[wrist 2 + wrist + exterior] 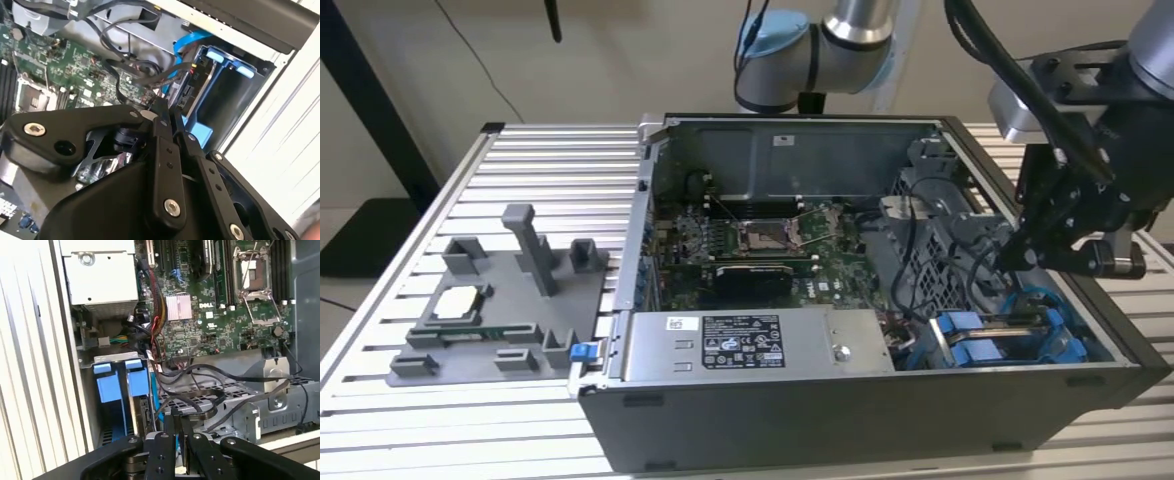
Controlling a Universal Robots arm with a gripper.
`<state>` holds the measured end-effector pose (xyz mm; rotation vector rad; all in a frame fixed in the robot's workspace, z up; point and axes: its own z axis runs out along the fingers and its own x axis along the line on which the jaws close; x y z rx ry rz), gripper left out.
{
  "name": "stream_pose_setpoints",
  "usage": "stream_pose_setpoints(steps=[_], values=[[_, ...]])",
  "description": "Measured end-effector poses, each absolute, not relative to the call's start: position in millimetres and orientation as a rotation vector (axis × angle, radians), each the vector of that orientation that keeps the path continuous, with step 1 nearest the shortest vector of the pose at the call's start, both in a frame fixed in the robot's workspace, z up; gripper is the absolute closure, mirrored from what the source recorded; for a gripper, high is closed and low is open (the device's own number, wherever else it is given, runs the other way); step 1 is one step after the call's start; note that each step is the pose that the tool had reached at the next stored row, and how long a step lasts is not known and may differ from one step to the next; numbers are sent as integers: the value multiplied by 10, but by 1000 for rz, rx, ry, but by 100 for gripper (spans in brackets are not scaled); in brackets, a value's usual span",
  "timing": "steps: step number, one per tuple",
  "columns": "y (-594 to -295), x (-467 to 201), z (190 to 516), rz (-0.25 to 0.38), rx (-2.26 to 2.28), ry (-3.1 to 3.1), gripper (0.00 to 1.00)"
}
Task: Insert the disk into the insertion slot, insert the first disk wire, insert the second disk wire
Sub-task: 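Insert the second disk wire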
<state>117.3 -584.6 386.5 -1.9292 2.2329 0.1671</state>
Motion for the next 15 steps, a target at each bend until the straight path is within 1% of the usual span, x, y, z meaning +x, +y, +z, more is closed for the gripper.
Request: stream_pose_setpoints(steps=[5,8,15], values=[[-5846,1126,3834,142,-1937,2206,100],[-5851,1122,3828,142,-1951,2194,100],[-6025,1114,3810,144,-1965,2181,100]])
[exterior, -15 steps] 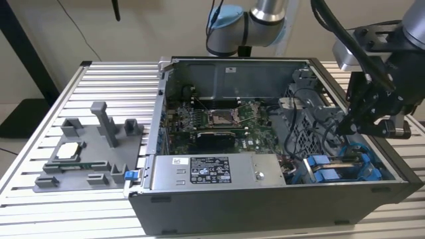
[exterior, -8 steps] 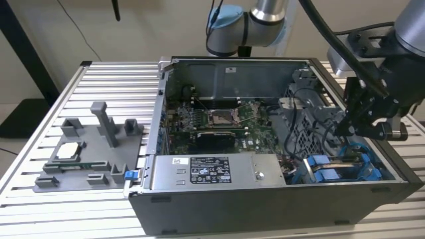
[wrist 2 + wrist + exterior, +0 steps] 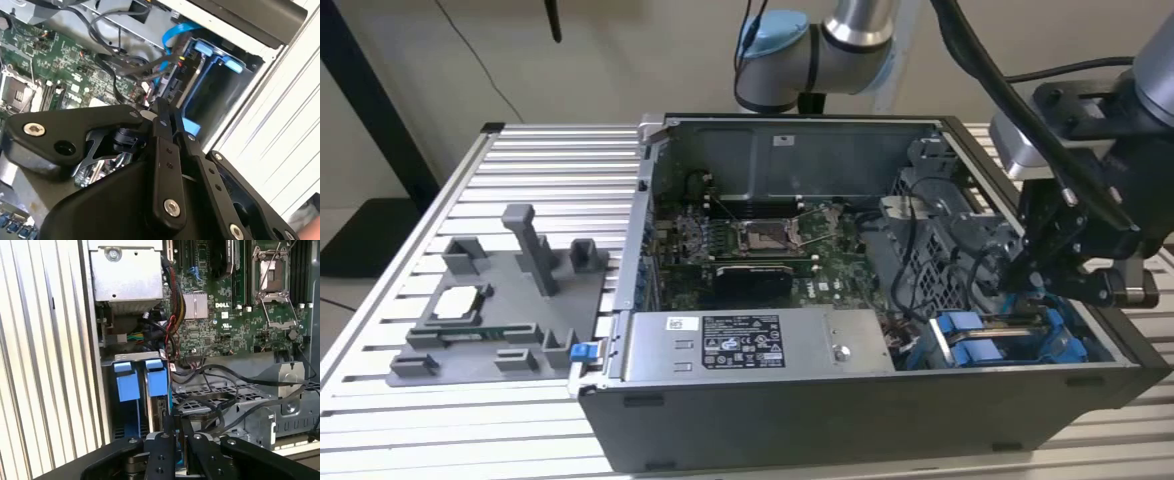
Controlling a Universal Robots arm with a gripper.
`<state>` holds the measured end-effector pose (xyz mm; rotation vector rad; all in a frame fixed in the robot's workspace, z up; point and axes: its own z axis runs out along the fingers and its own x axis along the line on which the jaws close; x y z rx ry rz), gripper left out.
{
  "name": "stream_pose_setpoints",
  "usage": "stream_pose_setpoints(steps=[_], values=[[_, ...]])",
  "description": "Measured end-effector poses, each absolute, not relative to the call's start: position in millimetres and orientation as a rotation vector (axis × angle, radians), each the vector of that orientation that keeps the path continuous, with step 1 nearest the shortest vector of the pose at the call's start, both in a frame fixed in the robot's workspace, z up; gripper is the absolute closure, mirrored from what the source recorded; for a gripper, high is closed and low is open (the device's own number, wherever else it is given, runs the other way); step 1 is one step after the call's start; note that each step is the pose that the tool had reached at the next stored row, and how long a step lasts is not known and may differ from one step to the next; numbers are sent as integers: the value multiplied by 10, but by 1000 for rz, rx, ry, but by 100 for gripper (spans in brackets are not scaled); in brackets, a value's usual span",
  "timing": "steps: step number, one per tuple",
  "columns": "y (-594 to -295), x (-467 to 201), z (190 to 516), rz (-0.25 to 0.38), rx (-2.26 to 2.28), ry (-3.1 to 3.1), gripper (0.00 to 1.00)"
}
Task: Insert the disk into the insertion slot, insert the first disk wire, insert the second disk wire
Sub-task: 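Insert the second disk wire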
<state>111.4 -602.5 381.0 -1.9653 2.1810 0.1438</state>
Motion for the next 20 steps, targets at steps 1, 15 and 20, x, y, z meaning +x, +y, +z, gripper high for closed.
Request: stream_pose_setpoints(steps=[1,15,20], values=[[-6043,1100,3806,139,-1964,2178,100],[-6119,844,3726,-10,-1907,2083,100],[-6116,811,3655,-27,-1896,2076,100]])
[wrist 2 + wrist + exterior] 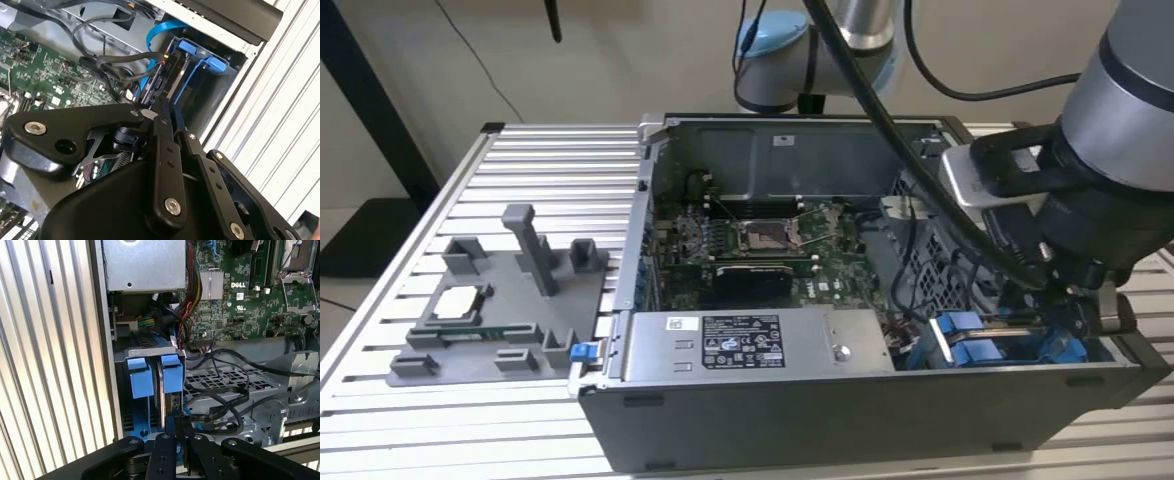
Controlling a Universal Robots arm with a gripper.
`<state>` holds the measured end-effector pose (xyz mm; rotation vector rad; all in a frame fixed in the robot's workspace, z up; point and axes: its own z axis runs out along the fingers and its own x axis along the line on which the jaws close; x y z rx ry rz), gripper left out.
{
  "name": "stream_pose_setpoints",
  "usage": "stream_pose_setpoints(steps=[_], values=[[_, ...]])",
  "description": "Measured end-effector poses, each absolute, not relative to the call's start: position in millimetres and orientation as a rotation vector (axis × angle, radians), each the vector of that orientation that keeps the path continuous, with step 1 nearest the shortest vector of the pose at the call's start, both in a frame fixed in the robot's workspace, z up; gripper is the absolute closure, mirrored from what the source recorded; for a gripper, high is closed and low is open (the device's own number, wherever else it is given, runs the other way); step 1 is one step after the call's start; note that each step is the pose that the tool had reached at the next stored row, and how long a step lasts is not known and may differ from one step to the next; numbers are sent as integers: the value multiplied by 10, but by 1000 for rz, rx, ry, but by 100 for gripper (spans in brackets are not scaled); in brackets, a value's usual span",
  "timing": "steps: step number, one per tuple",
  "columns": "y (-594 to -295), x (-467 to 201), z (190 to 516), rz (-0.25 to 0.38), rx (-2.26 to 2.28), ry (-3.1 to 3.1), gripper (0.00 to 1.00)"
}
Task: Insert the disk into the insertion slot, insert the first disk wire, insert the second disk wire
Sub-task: 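Insert the second disk wire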
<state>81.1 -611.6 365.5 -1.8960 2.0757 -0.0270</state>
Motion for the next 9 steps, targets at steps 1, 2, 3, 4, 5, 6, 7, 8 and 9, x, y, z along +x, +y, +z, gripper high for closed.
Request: stream_pose_setpoints(steps=[1,2,3,4,5,6,7,8,9], values=[[-6115,810,3646,-30,-1892,2077,100],[-6112,810,3636,-33,-1887,2080,100],[-6108,810,3625,-35,-1882,2083,100],[-6103,811,3609,-36,-1878,2086,100],[-6095,810,3594,-36,-1876,2088,100],[-6086,810,3584,-37,-1875,2089,100],[-6073,810,3575,-37,-1874,2090,100],[-6050,811,3567,-37,-1874,2090,100],[-6025,816,3560,-39,-1875,2091,100]])
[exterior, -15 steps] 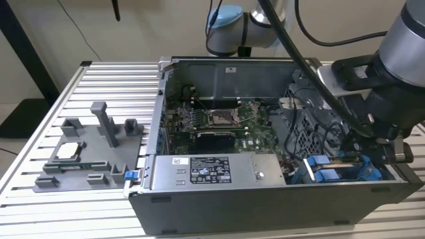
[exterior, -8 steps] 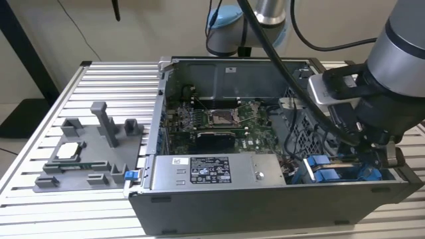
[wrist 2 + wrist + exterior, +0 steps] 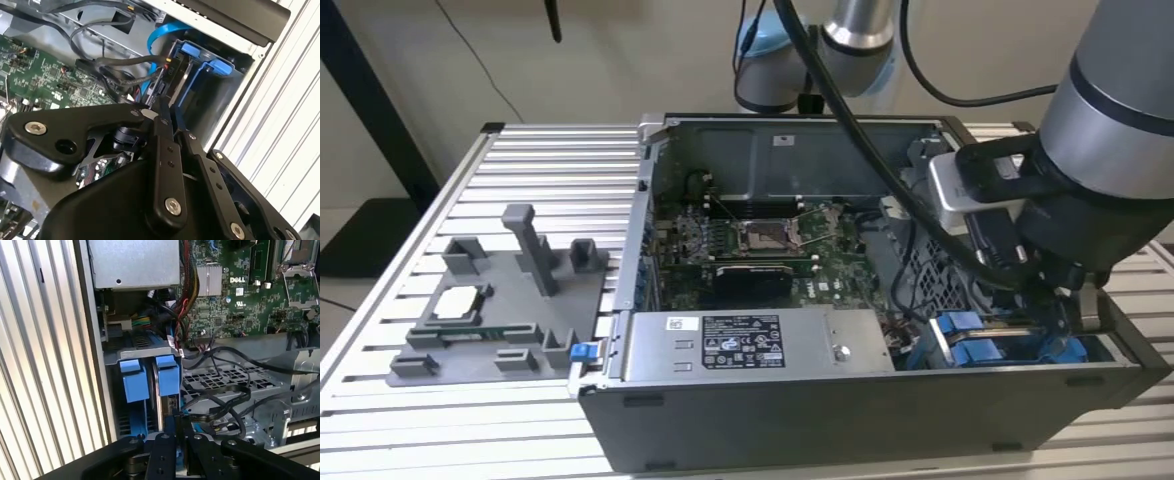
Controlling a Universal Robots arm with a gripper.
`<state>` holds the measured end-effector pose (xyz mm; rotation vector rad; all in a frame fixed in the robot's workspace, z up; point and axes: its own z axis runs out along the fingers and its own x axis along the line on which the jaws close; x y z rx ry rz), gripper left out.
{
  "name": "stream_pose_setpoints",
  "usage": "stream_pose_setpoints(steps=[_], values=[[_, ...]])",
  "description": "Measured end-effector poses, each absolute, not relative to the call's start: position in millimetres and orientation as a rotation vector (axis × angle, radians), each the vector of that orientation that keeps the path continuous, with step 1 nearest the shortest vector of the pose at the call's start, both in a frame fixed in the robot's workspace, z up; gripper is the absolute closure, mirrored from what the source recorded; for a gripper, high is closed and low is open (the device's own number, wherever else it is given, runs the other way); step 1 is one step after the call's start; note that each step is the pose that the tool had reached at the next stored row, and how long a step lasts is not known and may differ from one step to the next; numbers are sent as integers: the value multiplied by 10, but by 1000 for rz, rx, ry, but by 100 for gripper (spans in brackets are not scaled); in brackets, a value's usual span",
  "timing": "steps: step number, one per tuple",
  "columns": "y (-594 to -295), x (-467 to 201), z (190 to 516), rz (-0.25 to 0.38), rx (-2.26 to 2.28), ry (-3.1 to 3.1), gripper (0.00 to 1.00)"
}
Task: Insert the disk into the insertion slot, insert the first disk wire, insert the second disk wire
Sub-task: 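Insert the second disk wire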
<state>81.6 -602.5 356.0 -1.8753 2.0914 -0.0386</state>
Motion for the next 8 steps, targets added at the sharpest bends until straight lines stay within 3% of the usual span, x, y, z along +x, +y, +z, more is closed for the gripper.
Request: stream_pose_setpoints(steps=[8], values=[[-5951,922,3496,-55,-1888,2099,100]])
